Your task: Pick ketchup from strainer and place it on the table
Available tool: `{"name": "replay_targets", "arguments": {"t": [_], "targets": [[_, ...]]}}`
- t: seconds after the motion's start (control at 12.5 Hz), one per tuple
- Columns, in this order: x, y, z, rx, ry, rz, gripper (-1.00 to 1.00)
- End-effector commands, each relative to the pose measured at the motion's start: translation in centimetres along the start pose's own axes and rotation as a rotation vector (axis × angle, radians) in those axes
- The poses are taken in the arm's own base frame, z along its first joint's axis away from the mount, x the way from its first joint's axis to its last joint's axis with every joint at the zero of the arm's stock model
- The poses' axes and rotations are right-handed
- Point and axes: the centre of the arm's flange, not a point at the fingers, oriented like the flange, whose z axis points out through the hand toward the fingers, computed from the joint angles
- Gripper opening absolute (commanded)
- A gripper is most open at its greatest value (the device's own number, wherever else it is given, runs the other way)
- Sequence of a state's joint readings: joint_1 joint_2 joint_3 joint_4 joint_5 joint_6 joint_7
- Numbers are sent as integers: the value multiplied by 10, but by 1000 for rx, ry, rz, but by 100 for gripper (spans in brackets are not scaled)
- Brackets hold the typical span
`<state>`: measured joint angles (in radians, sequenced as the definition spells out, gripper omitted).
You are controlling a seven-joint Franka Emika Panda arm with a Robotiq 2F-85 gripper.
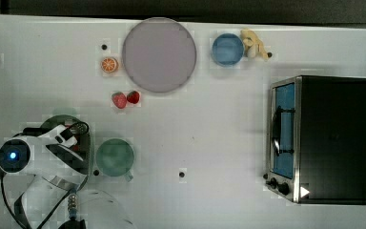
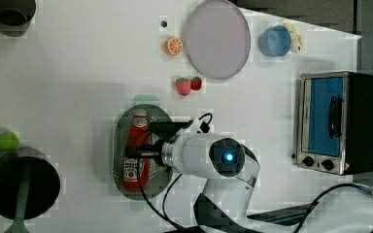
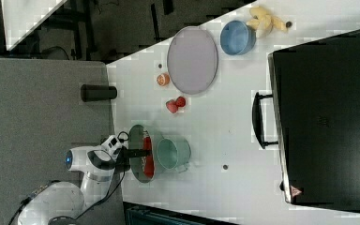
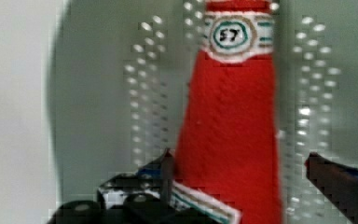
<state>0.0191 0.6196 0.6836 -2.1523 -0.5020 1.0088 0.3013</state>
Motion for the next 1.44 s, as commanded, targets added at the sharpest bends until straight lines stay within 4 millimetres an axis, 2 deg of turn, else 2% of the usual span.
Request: {"name": "replay_targets", "arguments": {"t": [0.08, 0.32, 0.4, 0.56, 0.88, 1.04, 1.2, 1.44], "targets": [[-9, -24, -1, 27, 16, 55, 91], [-9, -24, 0, 18, 28, 40, 20], [-9, -26, -6, 18, 37, 39, 13], [-10, -30, -31, 35, 62, 48, 13], [-20, -50, -112, 122, 6, 173, 13], [-18, -53, -149, 108, -52, 165, 13], [-4, -48, -184, 79, -88, 114, 13], [32, -25, -231, 42, -89, 86, 13]]}}
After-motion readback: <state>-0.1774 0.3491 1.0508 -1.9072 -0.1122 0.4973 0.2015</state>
